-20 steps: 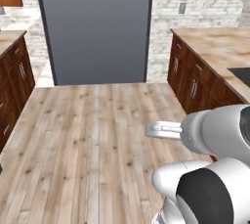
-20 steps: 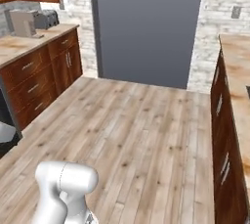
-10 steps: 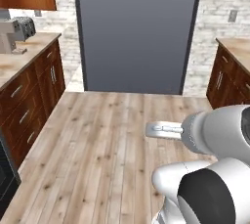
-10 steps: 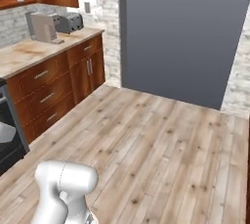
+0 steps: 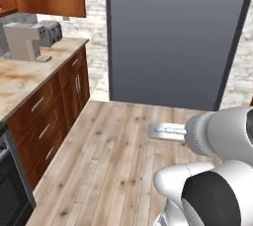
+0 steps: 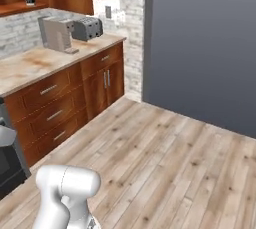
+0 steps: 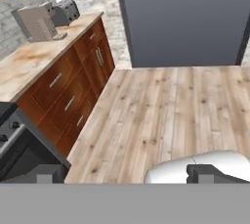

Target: There is a bowl on the dining counter. Grab a lemon wedge from the fridge and place it in the bowl. Then get the liquor bottle and glass cup from the cabinet and place them next to the bowl.

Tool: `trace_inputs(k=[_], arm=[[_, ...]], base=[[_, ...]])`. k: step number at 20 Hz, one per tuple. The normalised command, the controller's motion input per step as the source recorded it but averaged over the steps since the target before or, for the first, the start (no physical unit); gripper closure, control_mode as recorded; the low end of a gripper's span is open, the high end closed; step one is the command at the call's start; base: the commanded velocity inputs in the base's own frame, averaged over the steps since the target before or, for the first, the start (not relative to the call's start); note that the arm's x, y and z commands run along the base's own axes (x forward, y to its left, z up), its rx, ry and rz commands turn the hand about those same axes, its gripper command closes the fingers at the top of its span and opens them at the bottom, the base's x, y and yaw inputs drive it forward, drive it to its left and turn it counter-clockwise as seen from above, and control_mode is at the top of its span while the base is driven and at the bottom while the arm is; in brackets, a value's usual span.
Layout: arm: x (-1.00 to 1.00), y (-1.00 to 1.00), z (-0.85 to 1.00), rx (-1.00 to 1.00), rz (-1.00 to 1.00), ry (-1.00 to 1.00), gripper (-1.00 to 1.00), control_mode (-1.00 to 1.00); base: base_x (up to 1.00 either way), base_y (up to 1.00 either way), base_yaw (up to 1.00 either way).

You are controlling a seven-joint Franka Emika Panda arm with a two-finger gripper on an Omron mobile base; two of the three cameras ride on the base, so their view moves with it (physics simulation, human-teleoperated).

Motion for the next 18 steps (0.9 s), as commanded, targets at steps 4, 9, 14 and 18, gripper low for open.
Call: trace_inputs(k=[4, 9, 14, 18], arm=[[0.0, 0.0, 0.0, 0.0, 0.0, 0.0, -1.0, 1.0], [0.0, 0.0, 0.0, 0.0, 0.0, 0.0, -1.0, 1.0], [0.0, 0.0, 0.0, 0.0, 0.0, 0.0, -1.0, 1.0], [0.0, 0.0, 0.0, 0.0, 0.0, 0.0, -1.0, 1.0]], base=[[1.0, 0.26, 0.27], [1.0, 0.2, 0.3], [1.0, 0.14, 0.34], [1.0, 0.06, 0.4]])
